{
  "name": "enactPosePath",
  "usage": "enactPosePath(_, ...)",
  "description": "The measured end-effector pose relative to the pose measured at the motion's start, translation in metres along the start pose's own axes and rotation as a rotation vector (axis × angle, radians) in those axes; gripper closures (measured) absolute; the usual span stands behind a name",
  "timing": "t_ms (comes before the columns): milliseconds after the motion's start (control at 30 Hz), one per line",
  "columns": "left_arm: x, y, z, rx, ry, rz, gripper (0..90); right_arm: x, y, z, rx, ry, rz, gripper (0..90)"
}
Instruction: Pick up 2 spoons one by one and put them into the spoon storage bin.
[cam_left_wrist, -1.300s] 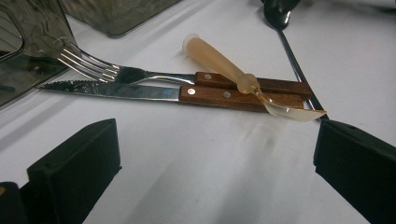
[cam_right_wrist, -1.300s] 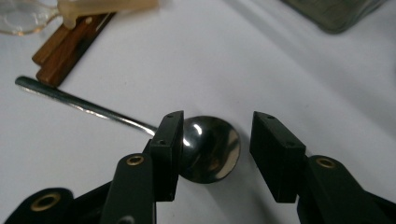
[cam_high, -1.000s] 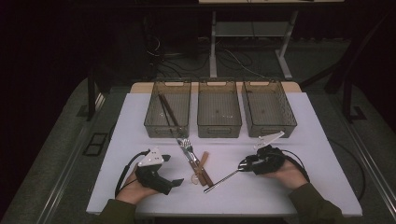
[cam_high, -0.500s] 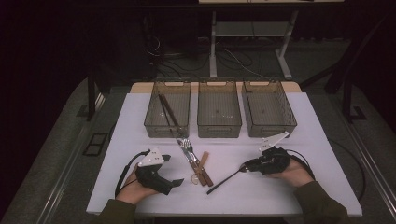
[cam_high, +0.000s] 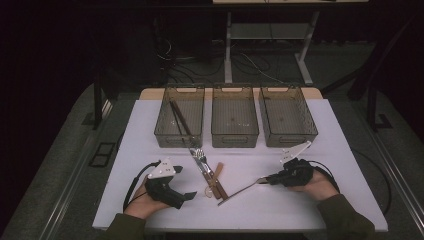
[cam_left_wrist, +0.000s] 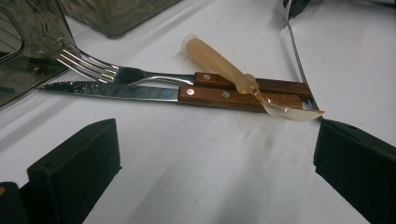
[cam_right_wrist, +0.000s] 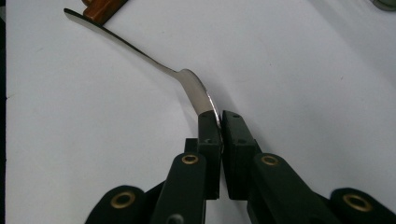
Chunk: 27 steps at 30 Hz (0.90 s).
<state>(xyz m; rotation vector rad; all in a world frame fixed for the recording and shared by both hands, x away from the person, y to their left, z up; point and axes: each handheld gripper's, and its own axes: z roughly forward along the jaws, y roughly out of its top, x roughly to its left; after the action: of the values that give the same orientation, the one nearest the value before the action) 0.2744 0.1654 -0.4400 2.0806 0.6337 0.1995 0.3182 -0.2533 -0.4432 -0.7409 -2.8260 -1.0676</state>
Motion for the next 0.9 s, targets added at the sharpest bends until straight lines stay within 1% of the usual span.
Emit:
enactPosePath(100, 0.0, 0.0, -0.001, 0.002, 0.001, 0.003, 0.0, 0.0, 0.0, 0.0, 0.001, 0.007, 0.001, 86.7)
enactPosePath(133, 0.0, 0.0, -0.001, 0.002, 0.001, 0.003, 0.0, 0.0, 0.0, -0.001, -0.001, 0.018, 0.003, 87.0)
enactPosePath(233, 0.0, 0.0, -0.001, 0.0, 0.001, 0.003, 0.0, 0.001, 0.0, -0.002, -0.017, 0.027, 0.006, 87.1)
enactPosePath(600, 0.001, 0.0, -0.001, 0.0, 0.001, 0.004, 0.0, -0.001, 0.001, -0.013, -0.064, 0.024, 0.013, 87.2)
enactPosePath(633, 0.001, 0.0, -0.001, 0.0, 0.001, 0.003, 0.0, 0.0, 0.001, -0.014, -0.072, 0.028, 0.02, 87.3)
enactPosePath(700, 0.001, 0.0, -0.001, 0.0, 0.001, 0.003, 0.0, -0.001, 0.002, -0.017, -0.088, 0.015, 0.025, 87.3)
enactPosePath(833, 0.001, 0.0, -0.001, 0.0, 0.002, 0.003, 0.0, -0.003, 0.001, -0.025, -0.123, 0.002, 0.045, 87.3)
enactPosePath(900, 0.001, 0.0, -0.001, 0.0, 0.002, 0.002, 0.0, -0.004, 0.001, -0.028, -0.142, -0.02, 0.05, 87.3)
